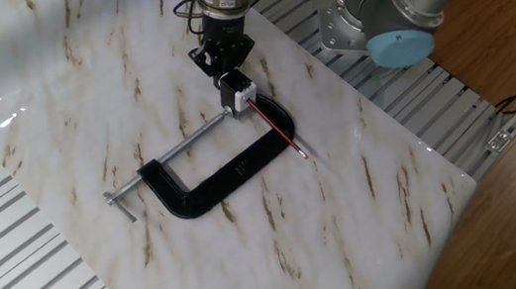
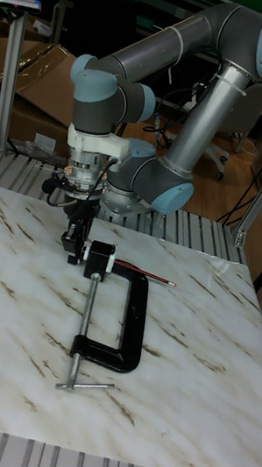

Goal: Sharpen the pencil with a pencil sharpener

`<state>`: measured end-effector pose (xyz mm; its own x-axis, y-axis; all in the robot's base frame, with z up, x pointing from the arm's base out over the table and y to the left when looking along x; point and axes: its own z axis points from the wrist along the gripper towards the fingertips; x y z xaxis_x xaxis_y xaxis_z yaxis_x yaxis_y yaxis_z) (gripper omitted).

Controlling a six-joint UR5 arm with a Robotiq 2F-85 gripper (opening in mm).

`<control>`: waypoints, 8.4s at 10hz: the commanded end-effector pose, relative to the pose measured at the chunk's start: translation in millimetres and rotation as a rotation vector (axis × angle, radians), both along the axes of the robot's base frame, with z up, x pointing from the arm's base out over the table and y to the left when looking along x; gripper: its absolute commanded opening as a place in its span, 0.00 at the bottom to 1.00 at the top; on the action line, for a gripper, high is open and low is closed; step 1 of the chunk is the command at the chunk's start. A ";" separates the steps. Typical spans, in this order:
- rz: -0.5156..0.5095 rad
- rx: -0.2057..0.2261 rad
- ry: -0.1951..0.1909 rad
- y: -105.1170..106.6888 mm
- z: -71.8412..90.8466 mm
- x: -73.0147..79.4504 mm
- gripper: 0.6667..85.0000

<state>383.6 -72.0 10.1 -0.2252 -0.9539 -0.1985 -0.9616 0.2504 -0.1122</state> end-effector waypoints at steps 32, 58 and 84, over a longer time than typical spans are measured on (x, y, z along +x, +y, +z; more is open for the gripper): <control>0.045 0.046 -0.010 4.6 19.4 -13.3 0.00; 0.093 0.021 0.089 1.9 60.2 -3.7 0.00; 0.008 -0.003 0.117 -2.5 52.2 10.0 0.00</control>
<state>391.6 -73.9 62.2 -0.2224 -0.9613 -0.1624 -0.9746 0.2235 0.0119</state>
